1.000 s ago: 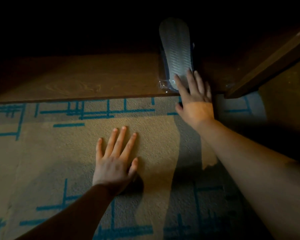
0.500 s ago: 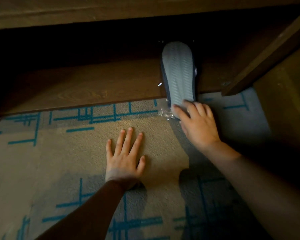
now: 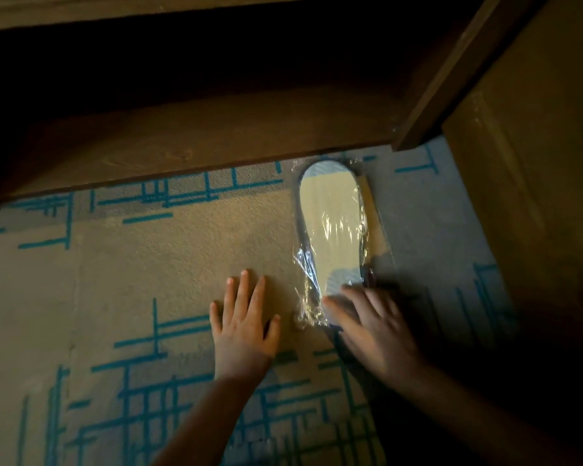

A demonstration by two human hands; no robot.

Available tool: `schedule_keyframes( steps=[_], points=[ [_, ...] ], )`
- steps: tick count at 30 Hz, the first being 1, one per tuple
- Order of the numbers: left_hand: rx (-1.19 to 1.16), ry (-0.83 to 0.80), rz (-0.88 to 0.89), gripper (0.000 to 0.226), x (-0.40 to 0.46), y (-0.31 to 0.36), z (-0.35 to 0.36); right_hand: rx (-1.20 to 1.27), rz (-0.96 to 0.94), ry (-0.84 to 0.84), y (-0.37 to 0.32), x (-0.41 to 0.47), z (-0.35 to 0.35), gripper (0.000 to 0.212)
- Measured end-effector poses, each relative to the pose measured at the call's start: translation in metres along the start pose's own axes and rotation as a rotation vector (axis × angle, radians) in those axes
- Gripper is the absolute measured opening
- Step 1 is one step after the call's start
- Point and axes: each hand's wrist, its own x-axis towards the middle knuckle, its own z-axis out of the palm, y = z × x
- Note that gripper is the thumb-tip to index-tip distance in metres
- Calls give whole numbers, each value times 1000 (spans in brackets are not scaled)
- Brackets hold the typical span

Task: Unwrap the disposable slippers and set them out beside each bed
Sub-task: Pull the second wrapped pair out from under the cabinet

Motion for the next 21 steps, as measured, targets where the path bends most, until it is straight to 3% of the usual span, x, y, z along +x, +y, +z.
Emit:
schedule_keyframes(
  steps=[3, 6, 11, 17, 21],
  points=[
    [-216, 75, -73, 71, -22, 15, 1, 62, 35, -95, -16, -28, -2, 63],
    [-330, 145, 57, 53, -38, 32, 7, 78, 78, -129, -29, -38, -7, 60],
    [-217, 78, 197, 41, -55, 44, 14, 184, 134, -48, -27, -19, -18, 52],
    [-12, 120, 158, 27, -44, 42, 9, 256, 60, -181, -6, 3, -17, 61],
    [-55, 99, 126, 16, -44, 39, 4, 249, 30, -175, -1, 3, -15, 60]
  ],
)
